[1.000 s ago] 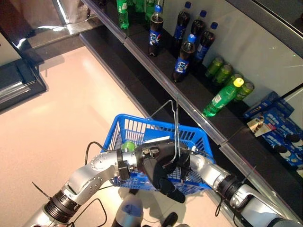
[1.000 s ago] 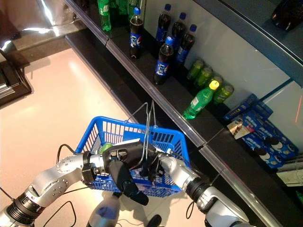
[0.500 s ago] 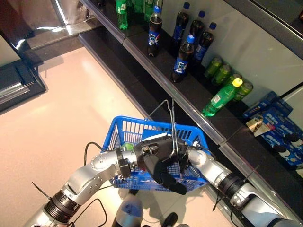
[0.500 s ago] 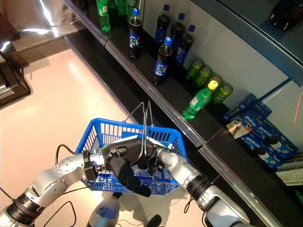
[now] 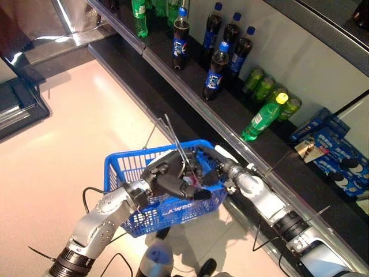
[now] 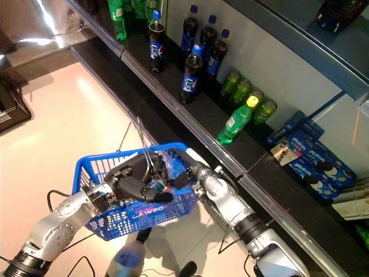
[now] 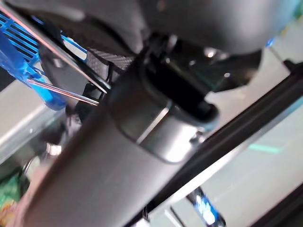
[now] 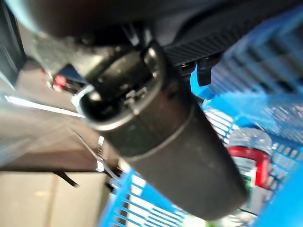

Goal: Pick up the drink and place into the basket.

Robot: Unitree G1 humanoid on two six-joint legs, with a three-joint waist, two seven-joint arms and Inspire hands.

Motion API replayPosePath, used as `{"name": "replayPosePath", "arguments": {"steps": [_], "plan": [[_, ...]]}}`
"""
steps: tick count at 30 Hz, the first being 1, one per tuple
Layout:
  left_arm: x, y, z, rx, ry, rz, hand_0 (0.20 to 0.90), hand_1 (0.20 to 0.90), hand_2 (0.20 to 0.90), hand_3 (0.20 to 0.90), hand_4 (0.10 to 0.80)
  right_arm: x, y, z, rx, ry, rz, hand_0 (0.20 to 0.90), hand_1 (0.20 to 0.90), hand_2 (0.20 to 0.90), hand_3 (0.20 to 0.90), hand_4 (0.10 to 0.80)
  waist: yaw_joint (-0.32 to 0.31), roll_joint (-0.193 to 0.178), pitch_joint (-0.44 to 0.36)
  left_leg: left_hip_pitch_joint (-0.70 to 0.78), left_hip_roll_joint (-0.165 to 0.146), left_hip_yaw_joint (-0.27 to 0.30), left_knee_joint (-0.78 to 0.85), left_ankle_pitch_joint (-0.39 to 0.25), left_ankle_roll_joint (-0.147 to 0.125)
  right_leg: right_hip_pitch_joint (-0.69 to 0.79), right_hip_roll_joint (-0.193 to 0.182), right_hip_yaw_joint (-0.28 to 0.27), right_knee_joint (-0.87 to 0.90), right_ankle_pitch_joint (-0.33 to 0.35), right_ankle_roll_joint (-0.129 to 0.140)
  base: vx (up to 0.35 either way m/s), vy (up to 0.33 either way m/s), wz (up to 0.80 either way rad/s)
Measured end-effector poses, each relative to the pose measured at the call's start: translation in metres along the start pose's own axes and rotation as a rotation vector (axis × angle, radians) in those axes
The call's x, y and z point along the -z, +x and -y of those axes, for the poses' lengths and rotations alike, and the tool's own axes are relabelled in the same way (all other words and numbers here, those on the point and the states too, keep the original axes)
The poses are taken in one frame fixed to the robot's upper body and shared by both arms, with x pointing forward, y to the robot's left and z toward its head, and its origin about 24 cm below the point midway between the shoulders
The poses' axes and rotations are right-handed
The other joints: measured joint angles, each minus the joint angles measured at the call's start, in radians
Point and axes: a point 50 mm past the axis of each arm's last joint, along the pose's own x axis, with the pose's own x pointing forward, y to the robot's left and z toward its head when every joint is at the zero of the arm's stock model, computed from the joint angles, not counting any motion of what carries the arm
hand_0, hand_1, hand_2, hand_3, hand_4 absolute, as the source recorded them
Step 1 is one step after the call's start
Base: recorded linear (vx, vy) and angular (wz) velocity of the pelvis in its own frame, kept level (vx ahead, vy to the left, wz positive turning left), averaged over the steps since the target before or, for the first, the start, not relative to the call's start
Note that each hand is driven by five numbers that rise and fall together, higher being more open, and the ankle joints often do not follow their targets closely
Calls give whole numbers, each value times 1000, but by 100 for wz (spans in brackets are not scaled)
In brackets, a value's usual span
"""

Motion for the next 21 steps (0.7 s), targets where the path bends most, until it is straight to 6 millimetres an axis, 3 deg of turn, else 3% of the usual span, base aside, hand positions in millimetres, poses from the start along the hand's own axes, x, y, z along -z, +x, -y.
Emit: {"name": "replayPosePath", "arguments": {"steps": [10, 21], "plan": [[20, -28, -32, -392, -86, 76, 300, 300, 300, 200, 100, 21, -30, 10, 185, 153, 39, 900, 900, 900, 900, 800, -33, 0, 0, 2, 5, 34, 0, -12, 0, -17, -2, 47, 0, 0, 0, -37, 11, -10], [55, -66, -67, -765, -105, 20, 300, 300, 300, 200, 100, 58, -53, -13, 261, 261, -76, 900, 900, 900, 900, 800, -94, 0, -1, 5, 12, 60, -1, -14, 2, -30, -2, 74, 0, 2, -2, -15, 4, -7]]}}
